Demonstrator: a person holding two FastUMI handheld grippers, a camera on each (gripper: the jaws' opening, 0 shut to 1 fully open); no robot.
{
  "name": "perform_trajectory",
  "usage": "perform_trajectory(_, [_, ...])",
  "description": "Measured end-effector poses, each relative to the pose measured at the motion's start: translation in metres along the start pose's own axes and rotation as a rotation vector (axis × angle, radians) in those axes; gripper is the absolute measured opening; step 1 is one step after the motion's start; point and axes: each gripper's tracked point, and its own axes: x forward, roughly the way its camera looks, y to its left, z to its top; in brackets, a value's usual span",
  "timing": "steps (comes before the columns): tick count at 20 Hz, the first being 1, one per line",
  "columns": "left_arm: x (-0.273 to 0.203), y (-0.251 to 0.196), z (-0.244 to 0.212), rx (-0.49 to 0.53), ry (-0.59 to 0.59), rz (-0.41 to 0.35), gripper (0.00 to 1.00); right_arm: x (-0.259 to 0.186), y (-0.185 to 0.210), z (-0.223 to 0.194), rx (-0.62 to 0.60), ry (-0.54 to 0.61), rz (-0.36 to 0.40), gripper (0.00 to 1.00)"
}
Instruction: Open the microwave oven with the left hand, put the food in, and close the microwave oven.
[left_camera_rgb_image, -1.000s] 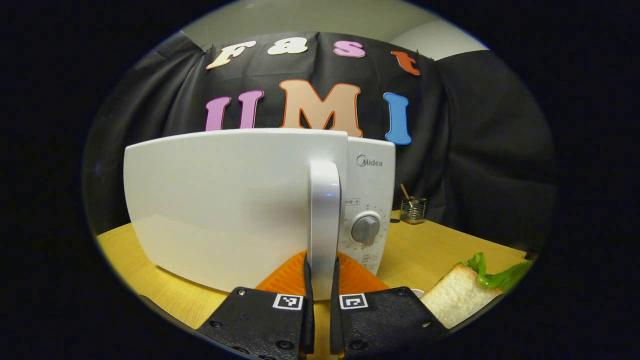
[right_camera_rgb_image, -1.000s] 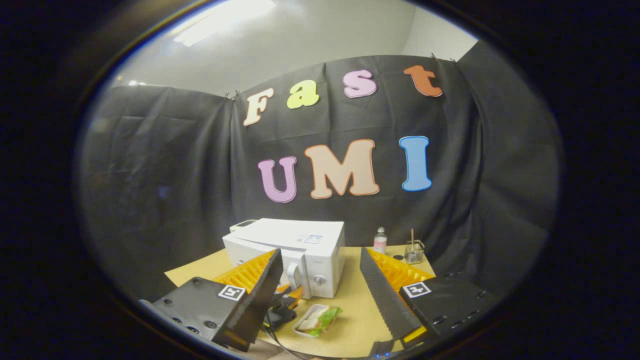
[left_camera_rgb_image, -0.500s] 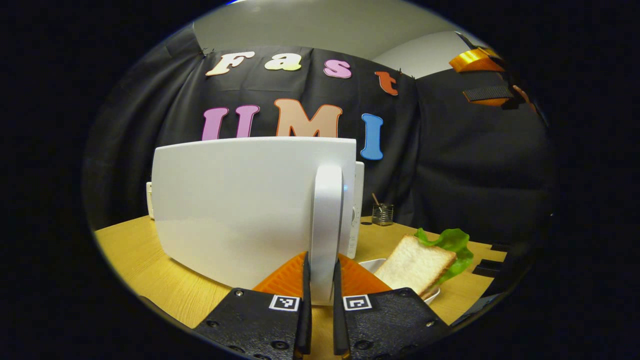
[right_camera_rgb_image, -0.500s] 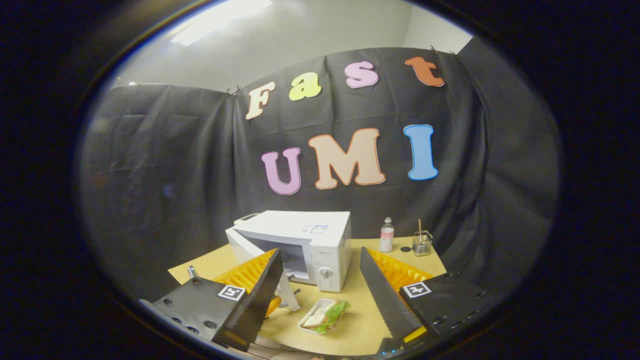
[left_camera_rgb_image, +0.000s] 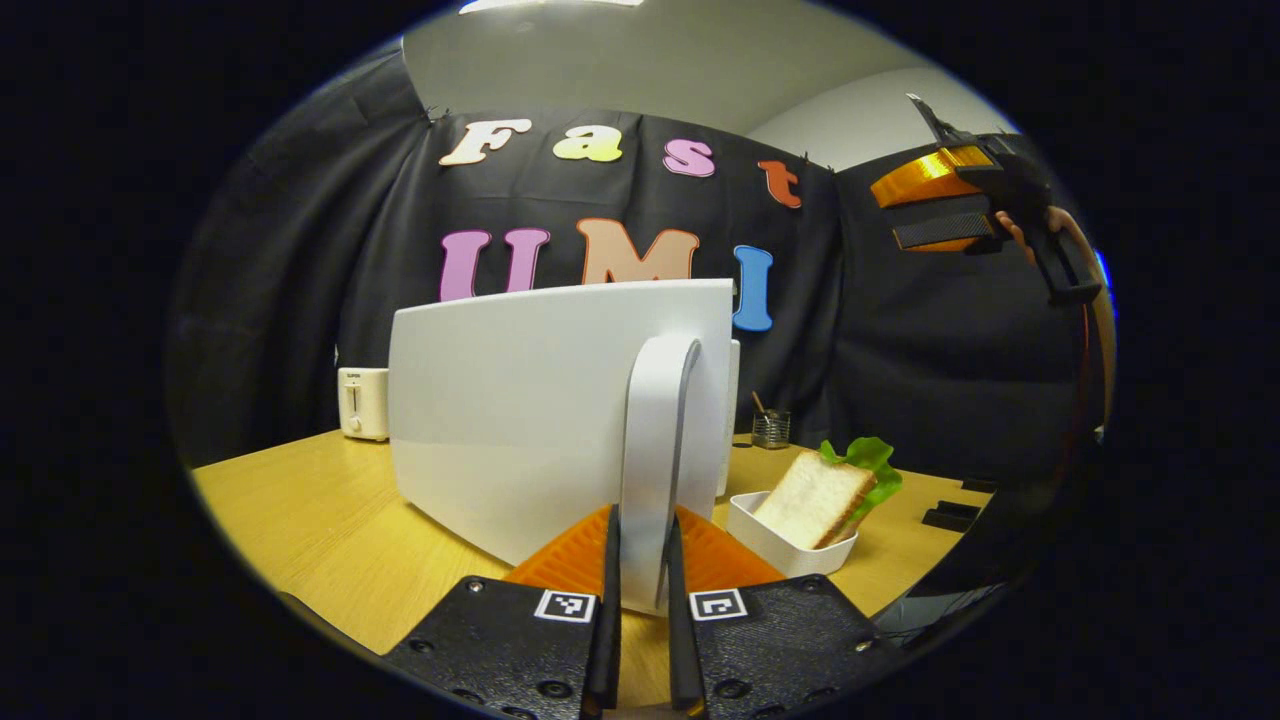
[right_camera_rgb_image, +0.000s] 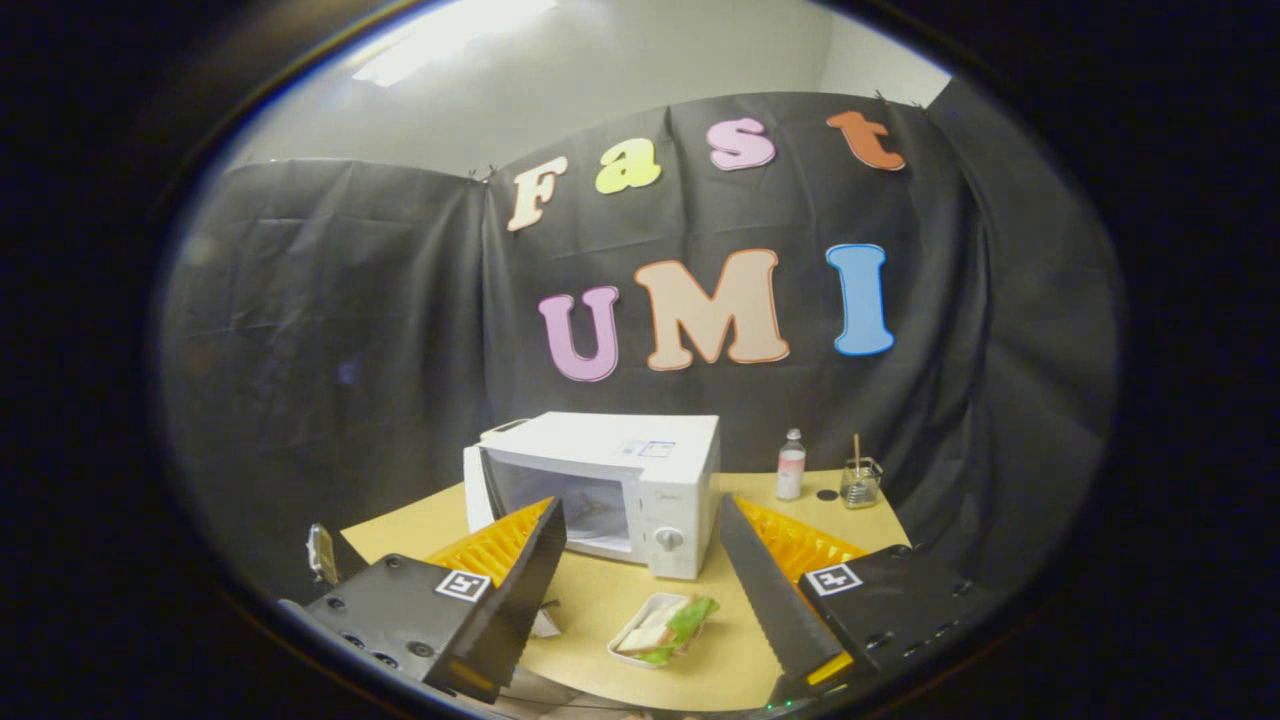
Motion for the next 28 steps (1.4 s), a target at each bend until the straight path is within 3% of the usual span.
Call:
perform_trajectory(2, [-0.013, 0.01, 0.0, 0.002, 0.006, 0.018, 0.2, 0.002, 0.011, -0.006, -0.017, 0.008, 0.017, 0.98])
perform_trajectory(3, [-0.022, 0.016, 0.0, -0.002, 0.004, 0.029, 0.2, 0.004, 0.013, -0.007, -0.026, 0.006, 0.014, 0.92])
perform_trajectory(7, [-0.052, 0.046, 0.005, 0.012, 0.006, 0.089, 0.2, 0.013, 0.029, -0.017, -0.05, 0.012, 0.036, 0.92])
perform_trajectory(14, [-0.103, 0.118, 0.043, 0.054, -0.058, 0.295, 0.2, 0.027, 0.037, -0.027, -0.009, 0.012, 0.064, 0.92])
perform_trajectory(19, [-0.133, 0.159, 0.054, 0.078, -0.055, 0.4, 0.21, 0.027, 0.039, -0.03, 0.011, 0.016, 0.071, 0.92])
perform_trajectory(22, [-0.144, 0.171, 0.054, 0.091, -0.036, 0.41, 0.19, 0.029, 0.04, -0.034, 0.009, 0.029, 0.08, 0.92])
perform_trajectory(23, [-0.144, 0.174, 0.052, 0.09, -0.026, 0.408, 0.2, 0.029, 0.04, -0.033, 0.003, 0.029, 0.079, 0.98])
perform_trajectory(24, [-0.145, 0.177, 0.053, 0.08, -0.023, 0.408, 0.24, 0.029, 0.039, -0.034, 0.001, 0.027, 0.078, 0.92])
perform_trajectory(28, [-0.155, 0.185, 0.052, 0.055, -0.01, 0.439, 0.33, 0.028, 0.039, -0.036, 0.013, 0.03, 0.085, 0.92])
